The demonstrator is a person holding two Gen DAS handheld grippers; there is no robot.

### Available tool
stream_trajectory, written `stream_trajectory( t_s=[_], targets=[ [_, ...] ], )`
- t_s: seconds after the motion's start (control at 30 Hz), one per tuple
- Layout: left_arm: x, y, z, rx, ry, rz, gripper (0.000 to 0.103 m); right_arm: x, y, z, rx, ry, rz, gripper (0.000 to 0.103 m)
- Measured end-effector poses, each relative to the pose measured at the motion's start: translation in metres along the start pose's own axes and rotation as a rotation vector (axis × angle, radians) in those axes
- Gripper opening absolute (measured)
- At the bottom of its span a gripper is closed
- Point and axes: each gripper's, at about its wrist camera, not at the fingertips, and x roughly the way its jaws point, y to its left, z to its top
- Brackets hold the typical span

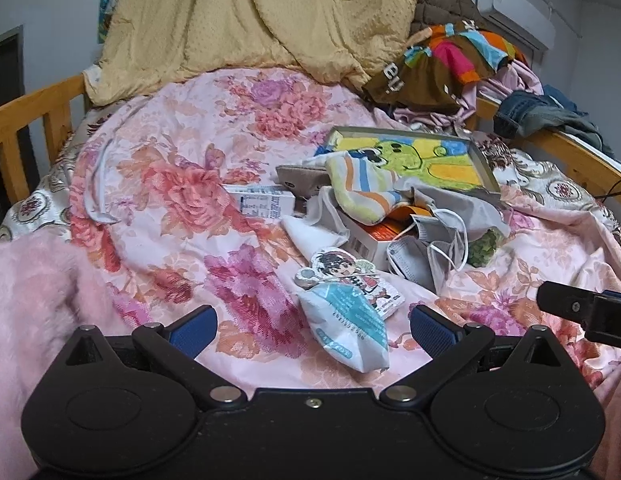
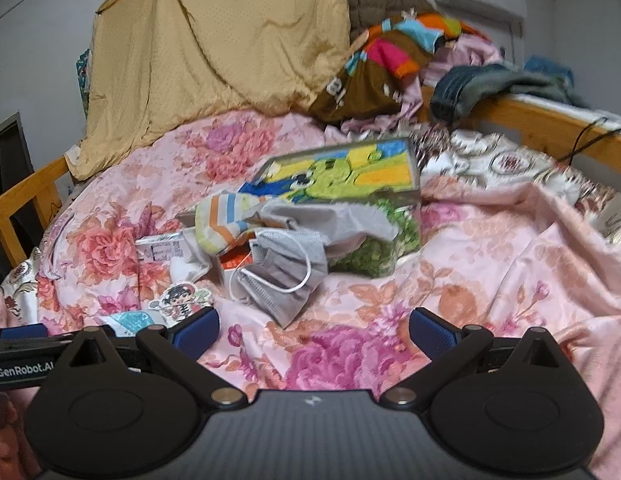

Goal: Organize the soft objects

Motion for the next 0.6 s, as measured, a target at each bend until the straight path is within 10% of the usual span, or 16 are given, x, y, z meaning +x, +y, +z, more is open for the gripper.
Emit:
stream_trajectory(
  t_s=[0.6],
  targets=[
    [0.080,0.005,0.066,0.295,0.345,-0.244,0.102,0.089,-0.014,0.066,-0.164,0.258,0.116,0.103]
  ],
)
